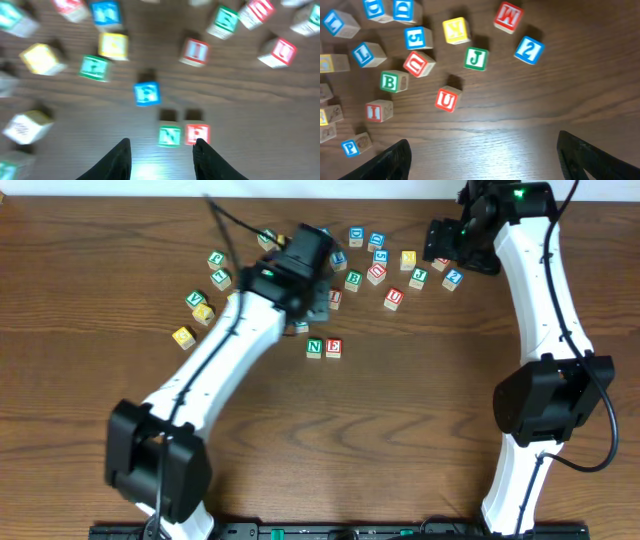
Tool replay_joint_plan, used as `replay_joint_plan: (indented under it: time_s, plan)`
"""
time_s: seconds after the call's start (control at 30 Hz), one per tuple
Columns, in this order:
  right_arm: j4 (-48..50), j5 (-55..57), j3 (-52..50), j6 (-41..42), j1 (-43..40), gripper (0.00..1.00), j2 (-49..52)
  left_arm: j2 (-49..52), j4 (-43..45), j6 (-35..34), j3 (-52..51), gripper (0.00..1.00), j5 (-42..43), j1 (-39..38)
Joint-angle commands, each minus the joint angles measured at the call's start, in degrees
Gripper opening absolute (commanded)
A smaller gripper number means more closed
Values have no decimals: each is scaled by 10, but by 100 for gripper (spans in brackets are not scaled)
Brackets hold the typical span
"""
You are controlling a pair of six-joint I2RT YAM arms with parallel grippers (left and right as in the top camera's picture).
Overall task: Spell out NEURIPS
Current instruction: 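Open the left gripper and retract the left arm over the cluster, then lower the right gripper onto the red U block and close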
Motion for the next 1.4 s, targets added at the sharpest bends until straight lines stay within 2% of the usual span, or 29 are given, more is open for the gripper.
replay_joint_plan:
  time_s: [0.0, 0.2, 0.47, 1.0, 1.37]
  plan:
    - [8, 3, 6, -6, 21, 87, -8, -22, -21, 36, 12, 40, -9, 43]
    - [30, 3, 6, 12, 47, 86, -7, -23, -39, 74, 11, 40, -9, 104]
    - [52, 3, 6, 20, 74, 85, -4, -22, -39, 75, 11, 40, -9, 151]
    - [59, 3, 6, 46, 92, 82, 30, -21, -37, 75, 9, 40, -9, 158]
    - [59, 19, 6, 106, 92, 77, 66, -21, -37, 75, 5, 40, -9, 158]
